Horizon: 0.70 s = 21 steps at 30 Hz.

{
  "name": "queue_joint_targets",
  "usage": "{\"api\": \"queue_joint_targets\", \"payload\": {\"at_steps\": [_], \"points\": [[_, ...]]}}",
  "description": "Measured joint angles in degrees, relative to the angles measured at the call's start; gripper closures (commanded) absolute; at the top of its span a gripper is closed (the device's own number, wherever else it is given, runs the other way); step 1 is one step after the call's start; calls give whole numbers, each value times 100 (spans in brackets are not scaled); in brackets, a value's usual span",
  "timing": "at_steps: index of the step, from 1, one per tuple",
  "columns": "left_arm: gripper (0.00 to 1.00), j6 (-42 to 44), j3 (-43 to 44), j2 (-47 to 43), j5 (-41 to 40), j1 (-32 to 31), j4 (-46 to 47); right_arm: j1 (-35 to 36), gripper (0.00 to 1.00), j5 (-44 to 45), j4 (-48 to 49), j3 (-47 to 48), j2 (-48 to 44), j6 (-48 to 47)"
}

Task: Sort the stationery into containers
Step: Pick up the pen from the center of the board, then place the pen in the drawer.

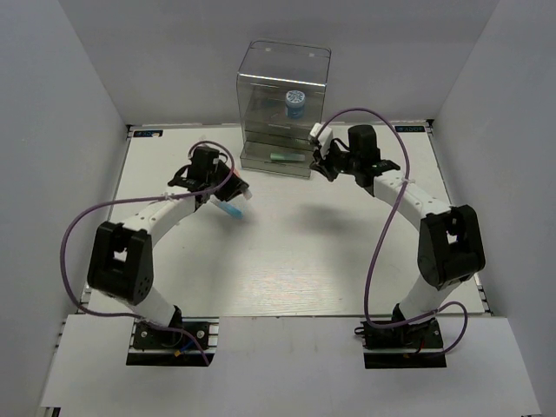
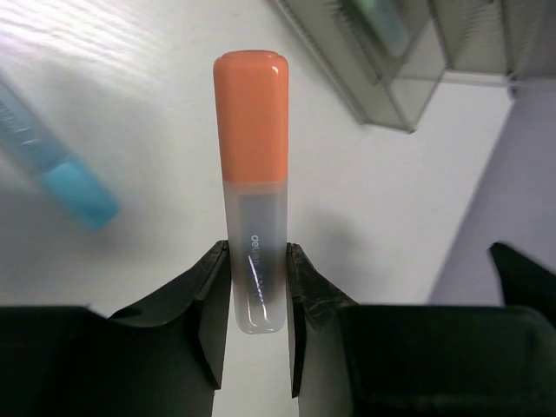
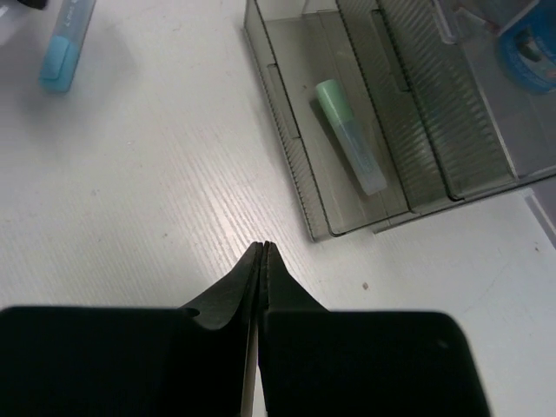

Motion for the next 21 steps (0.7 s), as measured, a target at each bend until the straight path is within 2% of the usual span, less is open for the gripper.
{"api": "queue_joint_targets", "payload": {"at_steps": [6,13,19,21], "points": [[100,-1093,1099,1379,334,-76,892,-133,100,98,166,-140,-131,142],[100,-2109,2929,2883,459,-149,1224,-269,100,168,234,-389,-284,225],[100,-3058,3351,3414,457,-184,1316,-389,100,192,317,-498,-404,295],[96,-3281,3412,3569,455,-190,1303,-435,100,190,363,-546,-476,326]]}}
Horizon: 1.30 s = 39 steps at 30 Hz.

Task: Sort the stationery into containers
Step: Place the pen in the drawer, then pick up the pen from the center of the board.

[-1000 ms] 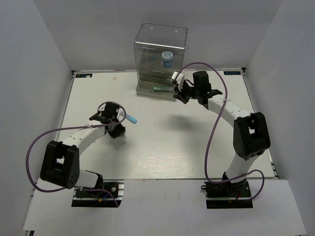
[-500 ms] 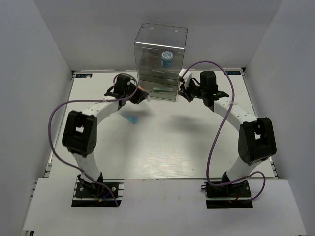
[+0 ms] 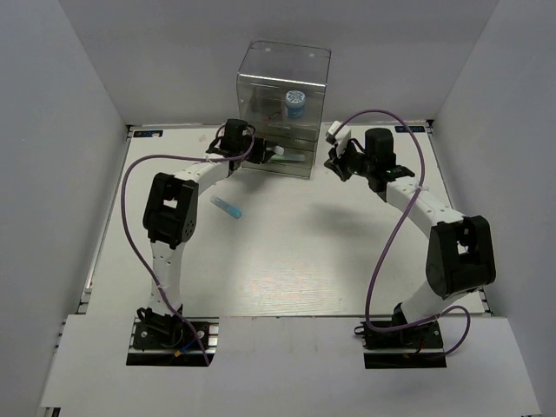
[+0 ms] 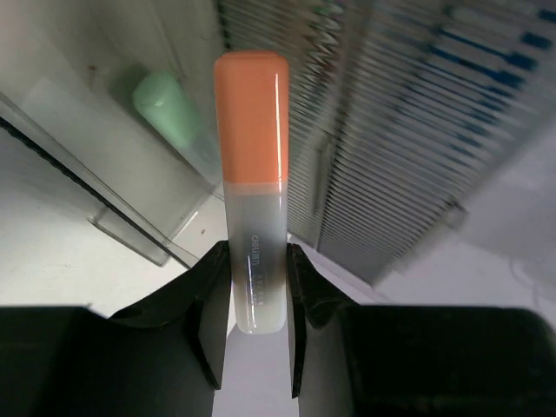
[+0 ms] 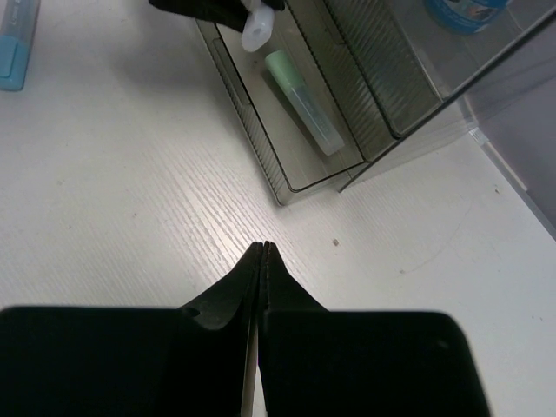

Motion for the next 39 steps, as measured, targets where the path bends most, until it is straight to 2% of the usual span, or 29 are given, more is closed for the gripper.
{"api": "queue_joint_targets", "payload": {"at_steps": [1,5,9,12,15,16,20,21,23,24,26,29,30,33,39], "points": [[93,-96,24,81,0,-4,-4,-20,100,0,4,-13,-31,4],[56,-330,238,363,2,-7,-31,-79,100,-2,42,-15,-81,9],[37,-417,476,529,20,-7,-13,-109,99,-17,37,-17,-81,9],[34,-431,518,529,52,-11,46,-118,99,-44,35,-17,-81,9],[33,-426,483,509,109,-11,83,-131,94,-79,35,-20,-81,9],[33,-398,428,472,125,-11,85,-138,90,-92,33,-20,-81,9],[33,37,138,184,164,-11,-116,-138,19,-125,28,-26,-81,24],[33,214,92,68,160,-11,-280,-138,11,-129,31,-42,-81,20],[33,608,61,-240,50,-11,-815,-138,11,-131,31,-103,-81,-42],[29,841,37,-470,-66,-11,-1139,-138,11,-140,24,-142,-81,-59],[26,1158,-85,-966,-363,-9,-1698,-140,11,-149,11,-216,-81,-63],[14,1453,-374,-1775,-800,11,-2518,-149,23,-153,-4,-275,-81,-59],[12,1508,-433,-1971,-944,31,-2774,-149,46,-155,-4,-280,-81,-39],[10,1622,-494,-2208,-1375,70,-3620,-151,100,-232,0,-282,-81,-50],[16,1733,-623,-1547,-1753,118,-4835,-173,100,-350,-44,-284,-81,4]]}}
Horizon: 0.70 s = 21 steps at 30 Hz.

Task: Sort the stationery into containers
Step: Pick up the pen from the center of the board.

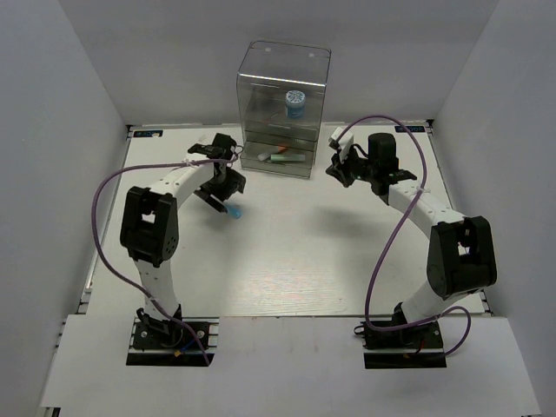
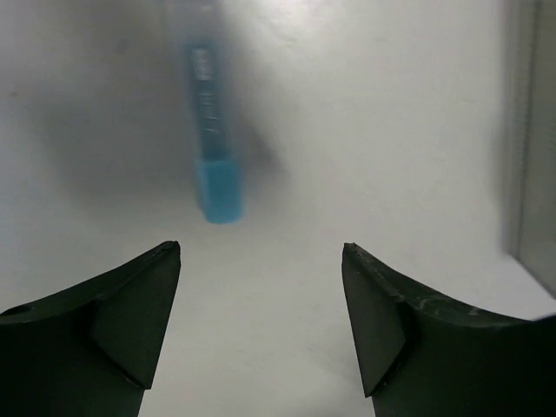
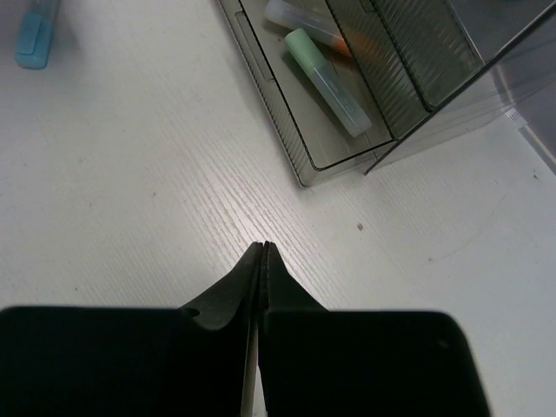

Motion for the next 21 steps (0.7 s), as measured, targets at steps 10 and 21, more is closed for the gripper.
{"api": "queue_joint_targets", "payload": {"at_steps": [10,21], "points": [[21,184,380,999,-105,0,-782,-4,100,15,0,-107,-2,-2],[41,295,719,1451,-260,7,-1062,-9,100,24,20,-107,-2,2]]}}
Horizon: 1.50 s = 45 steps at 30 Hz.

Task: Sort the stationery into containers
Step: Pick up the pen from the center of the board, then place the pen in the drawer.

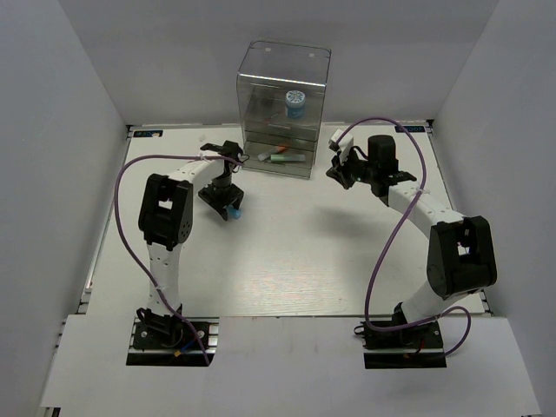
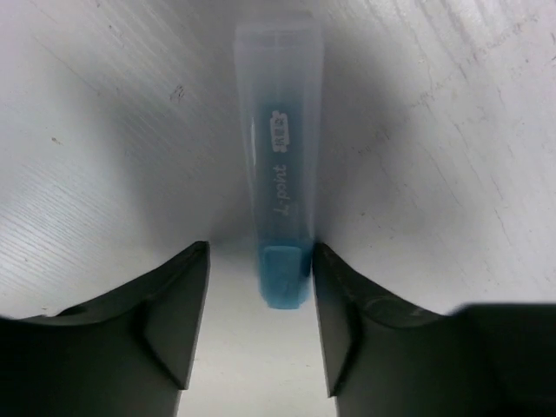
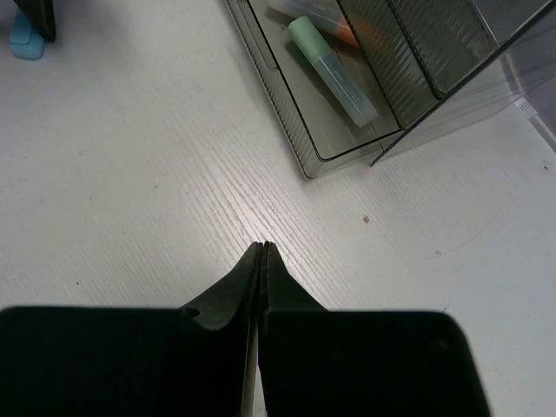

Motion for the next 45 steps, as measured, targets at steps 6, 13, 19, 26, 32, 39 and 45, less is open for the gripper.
{"api": "queue_joint_targets", "payload": {"at_steps": [6,13,19,26,32,39,45], "points": [[67,39,-2,4,35,0,72,-2,85,-4,0,0,0,7],[90,203,-142,-234,540,-17,970,-4,10,-127,-31,-2,-17,-151],[95,225,-201,-772,1453,-52,2356,-4,10,-221,-48,-2,-20,-243],[95,-592,-76,-905,1829,-76,3746,-4,10,-236,-76,-9,-20,-286],[92,-1523,155,-584,1827,-76,4481,-4,10,-232,-96,-105,-44,-284],[91,-2055,841,181,1797,-83,4605,-4,10,-229,-96,-105,-79,-282],[81,-2247,1038,402,1794,-98,4572,-4,10,-229,-96,-105,-79,-280]]}}
